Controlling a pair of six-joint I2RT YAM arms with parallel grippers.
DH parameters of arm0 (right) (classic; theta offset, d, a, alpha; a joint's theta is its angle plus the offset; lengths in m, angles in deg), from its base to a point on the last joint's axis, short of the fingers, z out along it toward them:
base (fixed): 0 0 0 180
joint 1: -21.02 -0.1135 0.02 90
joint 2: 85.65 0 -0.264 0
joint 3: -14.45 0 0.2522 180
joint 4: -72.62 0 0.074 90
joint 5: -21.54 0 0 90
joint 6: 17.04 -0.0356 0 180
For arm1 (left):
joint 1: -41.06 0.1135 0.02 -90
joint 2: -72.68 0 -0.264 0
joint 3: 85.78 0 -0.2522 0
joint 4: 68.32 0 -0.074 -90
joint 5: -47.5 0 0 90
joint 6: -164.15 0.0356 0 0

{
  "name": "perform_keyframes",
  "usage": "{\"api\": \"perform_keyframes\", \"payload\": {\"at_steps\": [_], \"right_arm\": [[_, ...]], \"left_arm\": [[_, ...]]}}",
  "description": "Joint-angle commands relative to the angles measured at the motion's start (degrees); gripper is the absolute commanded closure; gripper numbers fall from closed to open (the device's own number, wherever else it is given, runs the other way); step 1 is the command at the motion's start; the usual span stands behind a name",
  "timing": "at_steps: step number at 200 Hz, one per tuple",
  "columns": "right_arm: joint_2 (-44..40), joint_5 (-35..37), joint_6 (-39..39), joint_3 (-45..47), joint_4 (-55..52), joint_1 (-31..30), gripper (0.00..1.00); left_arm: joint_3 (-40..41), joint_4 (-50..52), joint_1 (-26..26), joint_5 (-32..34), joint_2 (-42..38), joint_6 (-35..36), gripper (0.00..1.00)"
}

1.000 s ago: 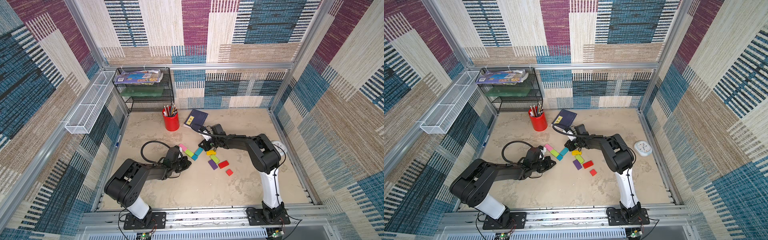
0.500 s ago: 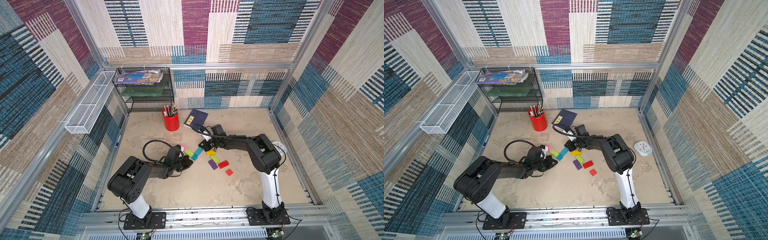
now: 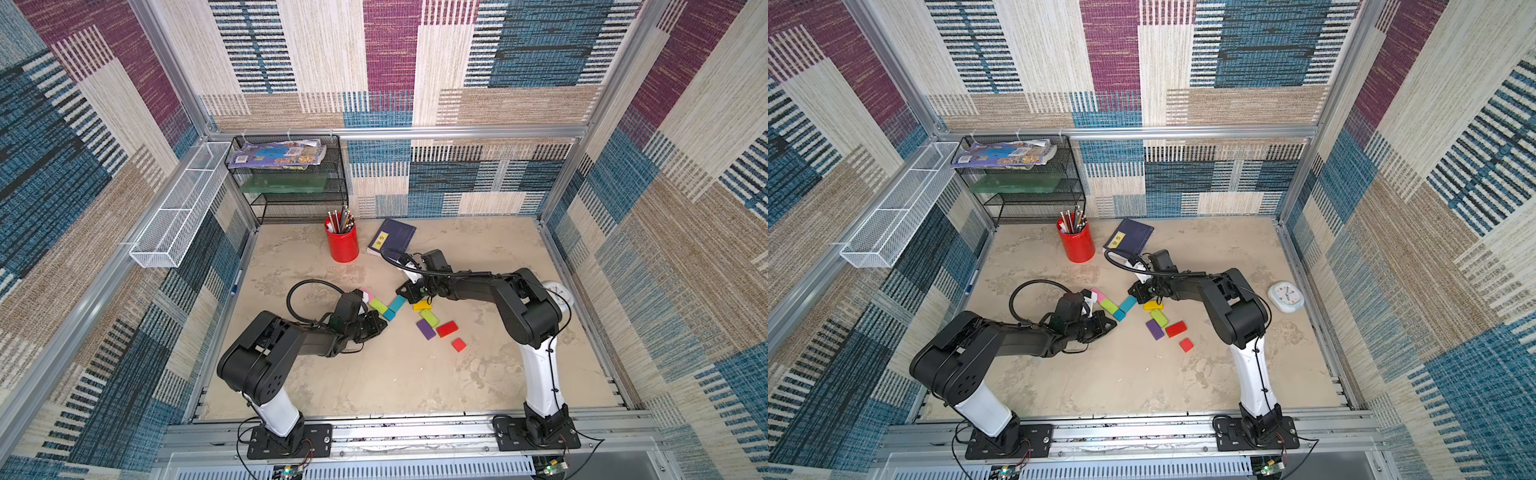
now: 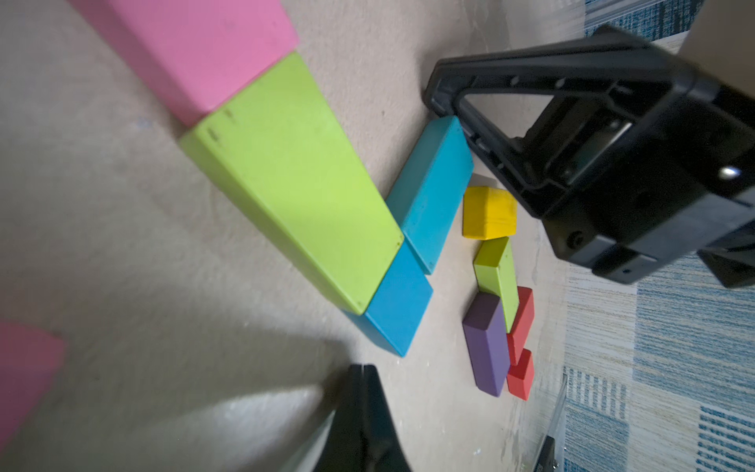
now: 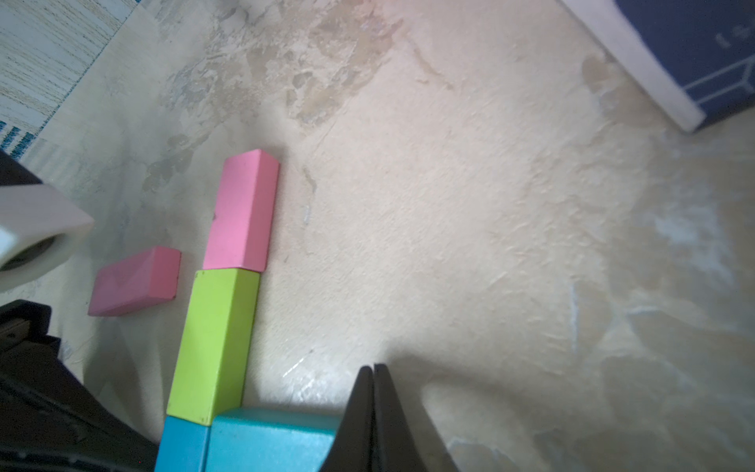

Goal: Assemble the letter v with building blocks
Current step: Assemble the building block at the center of the board.

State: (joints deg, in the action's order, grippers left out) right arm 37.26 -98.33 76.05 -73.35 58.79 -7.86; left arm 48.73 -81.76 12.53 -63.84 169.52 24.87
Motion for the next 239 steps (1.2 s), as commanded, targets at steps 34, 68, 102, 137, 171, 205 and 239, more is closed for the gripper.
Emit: {"api": "perform_keyframes", "payload": {"at_steps": [34, 68, 102, 137, 171, 205, 239], "right_arm": [[0.8, 3.5, -0.5, 0.6, -9.3, 0.2, 0.90], [-0.9, 4.5, -1.9, 1.1, -8.2, 1.6, 0.87], [-5.9, 5.4, -3.4, 3.2, -5.1, 2.8, 0.84], [-13.3, 8.2, -4.1, 7.1, -2.3, 2.0, 0.82], [-22.6, 12.7, -7.8, 15.5, 0.3, -0.9, 0.84], [-28.1, 15.6, -13.0, 26.3, 5.3, -5.9, 0.92], [-26.7, 12.4, -18.3, 30.9, 12.9, -8.8, 1.00]], "left_arm": [[-0.3, 5.8, -0.1, 1.6, 1.1, 0.8, 1.00], [-0.4, 5.8, -0.1, 1.6, 1.2, 0.7, 1.00], [-0.2, 5.8, -0.2, 1.6, 0.5, 0.7, 1.00], [0.6, 10.1, -0.2, 3.9, -5.1, 2.6, 1.00], [3.5, 20.7, -0.2, 10.7, -21.4, 6.3, 1.00], [5.4, 36.2, 0.2, 21.8, -40.2, 10.5, 1.00], [9.0, 42.4, 1.6, 24.3, -51.3, 11.1, 1.00]]}}
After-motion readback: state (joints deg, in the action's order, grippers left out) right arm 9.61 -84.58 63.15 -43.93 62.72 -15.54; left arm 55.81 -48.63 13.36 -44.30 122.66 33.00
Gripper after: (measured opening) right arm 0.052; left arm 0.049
